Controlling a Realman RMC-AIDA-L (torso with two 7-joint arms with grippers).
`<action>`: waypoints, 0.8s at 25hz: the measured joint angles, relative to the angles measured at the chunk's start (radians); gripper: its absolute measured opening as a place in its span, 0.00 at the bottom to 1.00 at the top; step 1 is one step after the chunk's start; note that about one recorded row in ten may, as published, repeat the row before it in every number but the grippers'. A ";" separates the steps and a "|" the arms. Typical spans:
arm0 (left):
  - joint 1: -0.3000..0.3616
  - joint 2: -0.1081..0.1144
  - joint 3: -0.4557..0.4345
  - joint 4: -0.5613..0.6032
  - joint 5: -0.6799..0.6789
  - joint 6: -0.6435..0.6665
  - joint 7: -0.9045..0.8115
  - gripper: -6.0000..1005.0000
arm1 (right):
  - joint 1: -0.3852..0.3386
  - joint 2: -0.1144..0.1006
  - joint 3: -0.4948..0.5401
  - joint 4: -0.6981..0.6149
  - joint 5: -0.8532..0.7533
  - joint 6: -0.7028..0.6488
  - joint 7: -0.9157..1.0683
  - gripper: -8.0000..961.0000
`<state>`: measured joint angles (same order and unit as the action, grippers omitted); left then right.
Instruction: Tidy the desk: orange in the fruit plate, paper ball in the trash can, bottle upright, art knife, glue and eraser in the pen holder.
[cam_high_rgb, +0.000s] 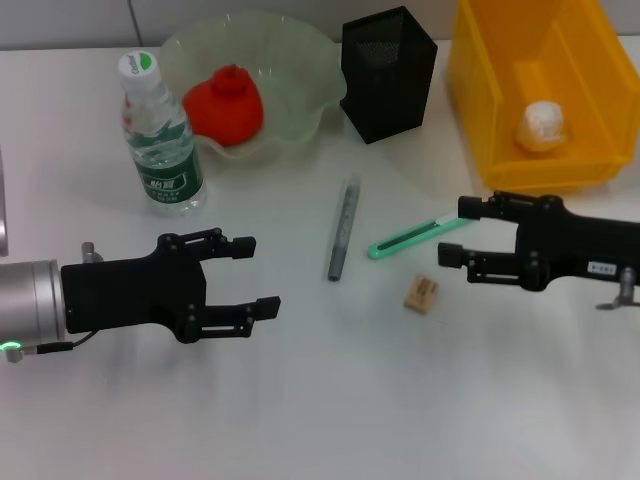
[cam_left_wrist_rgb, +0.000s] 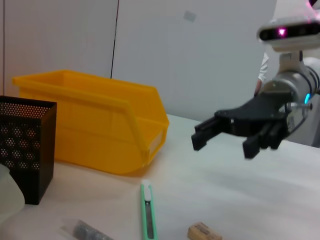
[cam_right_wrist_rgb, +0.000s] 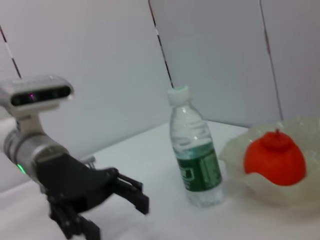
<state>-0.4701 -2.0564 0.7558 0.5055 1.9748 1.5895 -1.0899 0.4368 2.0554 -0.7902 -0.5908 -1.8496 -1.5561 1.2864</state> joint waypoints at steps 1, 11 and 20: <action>-0.001 -0.002 0.000 0.000 0.001 -0.004 0.002 0.81 | 0.001 0.000 -0.001 -0.023 -0.001 -0.018 0.030 0.82; -0.002 -0.003 0.000 -0.009 0.002 -0.016 0.004 0.81 | 0.063 -0.005 -0.053 -0.413 -0.175 -0.158 0.500 0.82; -0.002 -0.004 0.000 -0.015 0.003 -0.034 0.009 0.81 | 0.264 -0.060 -0.053 -0.483 -0.428 -0.252 0.668 0.81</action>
<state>-0.4725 -2.0608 0.7563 0.4910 1.9774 1.5557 -1.0810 0.7007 1.9953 -0.8436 -1.0736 -2.2777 -1.8079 1.9541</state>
